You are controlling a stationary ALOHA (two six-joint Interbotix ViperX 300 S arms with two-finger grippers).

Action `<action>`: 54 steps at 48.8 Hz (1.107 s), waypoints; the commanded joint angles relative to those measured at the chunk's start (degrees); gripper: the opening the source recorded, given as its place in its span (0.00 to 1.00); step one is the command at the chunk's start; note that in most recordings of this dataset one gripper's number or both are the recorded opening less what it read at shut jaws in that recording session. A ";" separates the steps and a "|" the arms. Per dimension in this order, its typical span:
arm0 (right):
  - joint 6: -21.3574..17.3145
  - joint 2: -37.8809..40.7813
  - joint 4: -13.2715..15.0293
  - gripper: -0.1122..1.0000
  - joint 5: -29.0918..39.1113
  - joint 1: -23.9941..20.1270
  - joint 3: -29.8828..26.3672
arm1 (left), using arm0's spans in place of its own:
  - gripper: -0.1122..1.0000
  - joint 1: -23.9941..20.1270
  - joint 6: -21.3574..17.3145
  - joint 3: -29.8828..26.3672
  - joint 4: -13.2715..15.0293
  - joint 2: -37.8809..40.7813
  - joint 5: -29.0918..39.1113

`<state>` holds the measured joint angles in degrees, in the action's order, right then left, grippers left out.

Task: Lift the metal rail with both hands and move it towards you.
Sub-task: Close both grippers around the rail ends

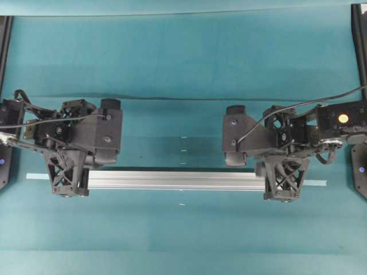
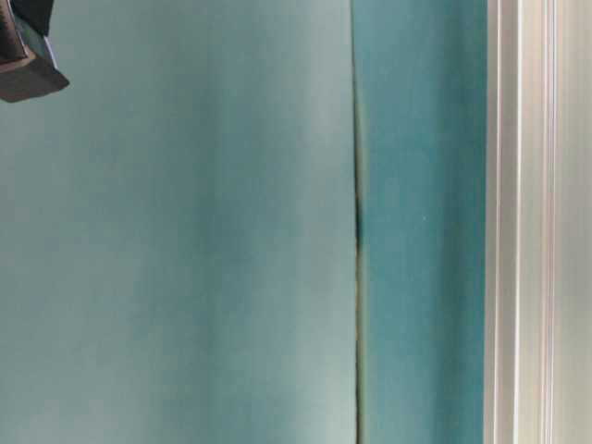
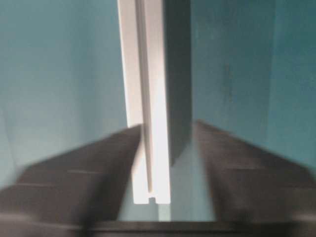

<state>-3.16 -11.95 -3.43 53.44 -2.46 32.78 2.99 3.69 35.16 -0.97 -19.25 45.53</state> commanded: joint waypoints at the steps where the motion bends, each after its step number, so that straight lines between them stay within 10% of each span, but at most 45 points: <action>1: -0.26 0.18 0.00 0.74 -0.35 -0.18 0.88 | 0.44 0.18 0.35 -0.35 -0.18 -0.35 -0.18; 7: -0.09 0.09 0.70 0.98 -0.97 -0.79 2.29 | 0.78 1.05 0.62 -0.26 -0.18 0.26 -0.09; 13: -0.18 0.18 0.88 1.00 -1.85 -0.97 2.37 | 0.99 1.23 0.70 -0.18 -0.18 1.58 0.09; 54: 0.09 3.87 0.79 1.00 -16.35 -1.93 10.11 | 0.99 1.93 5.45 6.15 -0.18 9.14 -9.14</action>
<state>-3.16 -9.05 -2.64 38.06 -4.22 43.07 4.75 9.05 41.13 -0.97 -10.46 38.23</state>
